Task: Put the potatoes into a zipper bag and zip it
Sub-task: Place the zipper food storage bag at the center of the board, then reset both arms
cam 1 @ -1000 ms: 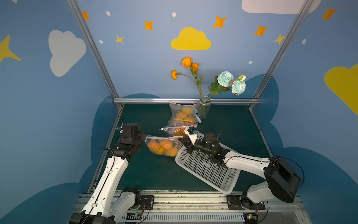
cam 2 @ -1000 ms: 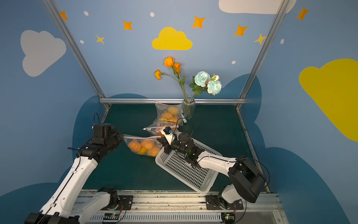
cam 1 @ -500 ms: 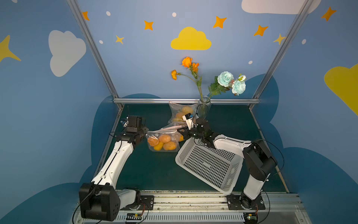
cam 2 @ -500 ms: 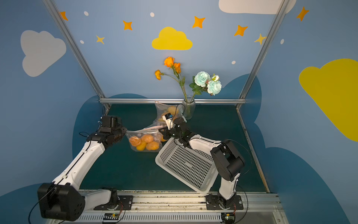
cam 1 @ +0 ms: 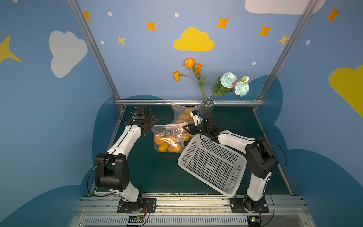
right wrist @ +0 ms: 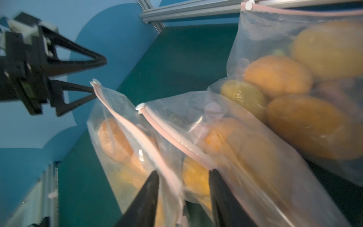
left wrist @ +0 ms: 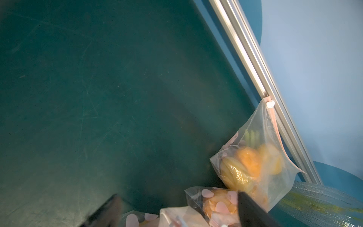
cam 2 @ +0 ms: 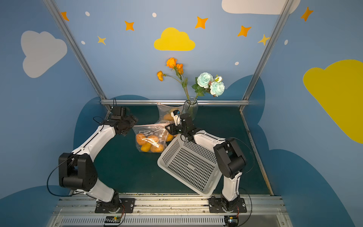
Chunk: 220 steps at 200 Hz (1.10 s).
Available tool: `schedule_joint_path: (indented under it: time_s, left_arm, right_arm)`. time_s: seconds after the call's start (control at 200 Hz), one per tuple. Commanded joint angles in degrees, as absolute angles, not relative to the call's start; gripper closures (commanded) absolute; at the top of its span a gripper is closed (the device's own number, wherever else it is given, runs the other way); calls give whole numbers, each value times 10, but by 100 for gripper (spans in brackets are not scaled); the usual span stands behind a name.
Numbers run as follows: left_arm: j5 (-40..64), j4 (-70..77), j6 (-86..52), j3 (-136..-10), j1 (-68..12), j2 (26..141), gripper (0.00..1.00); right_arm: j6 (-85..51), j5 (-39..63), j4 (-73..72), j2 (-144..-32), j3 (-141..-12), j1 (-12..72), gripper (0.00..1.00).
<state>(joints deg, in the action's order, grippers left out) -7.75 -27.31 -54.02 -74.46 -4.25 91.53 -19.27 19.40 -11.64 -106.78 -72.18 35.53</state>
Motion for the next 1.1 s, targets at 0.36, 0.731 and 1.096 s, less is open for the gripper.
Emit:
schedule_joint_path:
  time_s: [0.36,0.731,1.096]
  left_arm:
    - [-139,-193,-468,-633,-20,731,0]
    - [-110,126,-259,-350,27,639,0]
    - [-322,329,-193,-149,28,581,0]
  right_arm:
    - [-191,-18,65,-760,-640,329,13]
    - [-200,-279,76,-543,-438,147,16]
    - [-120,-216,-54,-705,-348,-47,26]
